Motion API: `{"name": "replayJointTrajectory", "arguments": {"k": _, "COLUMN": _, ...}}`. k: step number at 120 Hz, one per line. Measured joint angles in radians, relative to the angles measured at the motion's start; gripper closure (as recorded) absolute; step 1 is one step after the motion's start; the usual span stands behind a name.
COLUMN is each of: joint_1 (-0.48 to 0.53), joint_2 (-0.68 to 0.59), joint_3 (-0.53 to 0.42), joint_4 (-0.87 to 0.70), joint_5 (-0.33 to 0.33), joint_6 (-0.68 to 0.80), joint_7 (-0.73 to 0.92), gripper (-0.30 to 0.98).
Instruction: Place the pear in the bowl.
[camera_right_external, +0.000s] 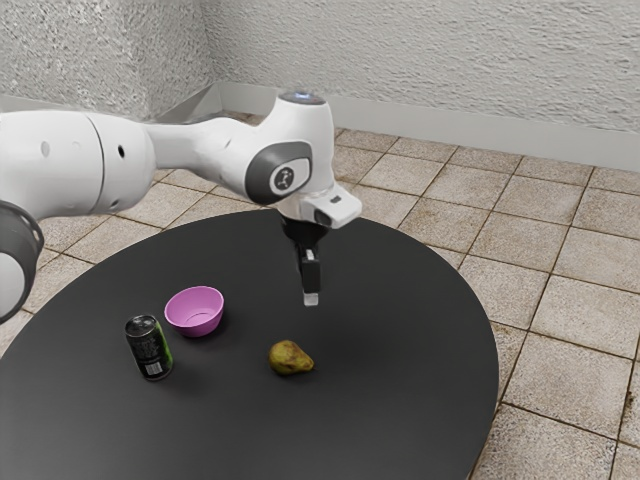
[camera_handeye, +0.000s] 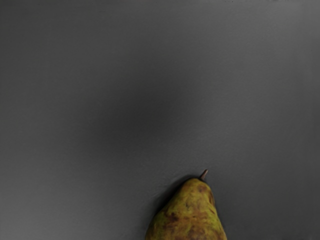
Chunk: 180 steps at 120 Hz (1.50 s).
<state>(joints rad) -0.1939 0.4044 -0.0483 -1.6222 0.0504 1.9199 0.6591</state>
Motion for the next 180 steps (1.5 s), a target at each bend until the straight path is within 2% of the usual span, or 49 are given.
{"name": "replayJointTrajectory", "arguments": {"k": 11, "joint_1": 0.0, "joint_2": 0.005, "joint_3": -0.001, "joint_4": -0.012, "joint_5": -0.073, "joint_6": 0.004, "joint_7": 0.129, "gripper": 0.0}}
{"name": "replayJointTrajectory", "arguments": {"k": 24, "joint_1": -0.002, "joint_2": 0.022, "joint_3": -0.003, "joint_4": -0.025, "joint_5": -0.111, "joint_6": 0.009, "joint_7": 0.266, "gripper": 0.0}}
{"name": "replayJointTrajectory", "arguments": {"k": 28, "joint_1": -0.005, "joint_2": 0.027, "joint_3": -0.004, "joint_4": -0.029, "joint_5": -0.103, "joint_6": 0.009, "joint_7": 0.299, "gripper": 0.0}}
{"name": "replayJointTrajectory", "arguments": {"k": 43, "joint_1": -0.018, "joint_2": 0.041, "joint_3": -0.035, "joint_4": -0.034, "joint_5": 0.011, "joint_6": 0.011, "joint_7": 0.38, "gripper": 0.0}}
{"name": "replayJointTrajectory", "arguments": {"k": 56, "joint_1": -0.02, "joint_2": 0.052, "joint_3": -0.035, "joint_4": -0.055, "joint_5": 0.049, "joint_6": 0.02, "joint_7": 0.433, "gripper": 0.0}}
{"name": "replayJointTrajectory", "arguments": {"k": 92, "joint_1": -0.018, "joint_2": 0.108, "joint_3": -0.007, "joint_4": -0.093, "joint_5": 0.042, "joint_6": 0.123, "joint_7": 0.54, "gripper": 0.0}}
{"name": "replayJointTrajectory", "arguments": {"k": 125, "joint_1": -0.049, "joint_2": 0.191, "joint_3": -0.016, "joint_4": 0.061, "joint_5": 0.072, "joint_6": 0.128, "joint_7": 0.58, "gripper": 0.0}}
{"name": "replayJointTrajectory", "arguments": {"k": 180, "joint_1": -0.061, "joint_2": 0.21, "joint_3": 0.03, "joint_4": 0.09, "joint_5": 0.059, "joint_6": 0.129, "joint_7": 0.615, "gripper": 0.0}}
